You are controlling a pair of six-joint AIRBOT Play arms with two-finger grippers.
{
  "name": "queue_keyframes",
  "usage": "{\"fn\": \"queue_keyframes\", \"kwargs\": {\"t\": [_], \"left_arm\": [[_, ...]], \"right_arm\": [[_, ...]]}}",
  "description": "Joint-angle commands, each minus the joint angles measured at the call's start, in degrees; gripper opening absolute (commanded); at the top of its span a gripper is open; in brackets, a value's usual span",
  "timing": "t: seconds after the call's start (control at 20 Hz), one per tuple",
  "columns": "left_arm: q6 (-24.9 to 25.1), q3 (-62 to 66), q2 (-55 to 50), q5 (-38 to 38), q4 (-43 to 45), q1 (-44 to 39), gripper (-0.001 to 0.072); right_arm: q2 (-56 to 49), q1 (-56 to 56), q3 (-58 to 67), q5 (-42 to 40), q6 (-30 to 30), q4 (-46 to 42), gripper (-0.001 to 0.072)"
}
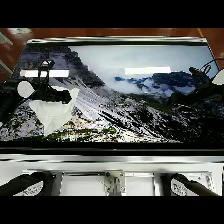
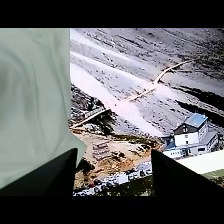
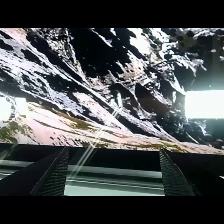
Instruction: Fold the shirts.
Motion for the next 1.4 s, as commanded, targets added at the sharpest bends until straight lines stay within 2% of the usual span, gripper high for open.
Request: {"fn": "queue_keyframes", "kwargs": {"t": [0.0, 0.7, 0.85, 1.0, 1.15, 1.35], "left_arm": [[0.0, 0.07, -0.04, 0.0, 0.0, 0.0, 0.0527], [-0.11, 0.07, -0.04, 0.0, -0.04, 0.0, 0.0527], [-0.44, 0.07, -0.04, 0.46, -1.18, 0.0, 0.0528], [-0.48, 0.07, -0.04, 2.19, -1.4, 0.0, 0.0528], [-3.02, 0.07, -0.52, 2.47, -8.7, 0.0, 0.0528], [-2.95, 0.02, -1.57, 2.75, -9.6, 0.02, 0.0528]], "right_arm": [[-0.02, 0.04, -0.02, 0.0, 0.02, 0.02, 0.0695], [-0.02, 0.04, -0.02, -0.02, 0.11, 0.07, 0.0696], [-0.02, 0.09, -0.02, -4.31, 1.25, 2.8, 0.0695], [-0.02, 0.04, -0.02, -3.23, 1.31, 2.54, 0.0695], [-0.02, 0.09, -0.02, -1.99, 1.27, 3.3, 0.0695], [-0.02, 0.09, -0.02, -2.43, 1.25, 3.17, 0.0695]]}}
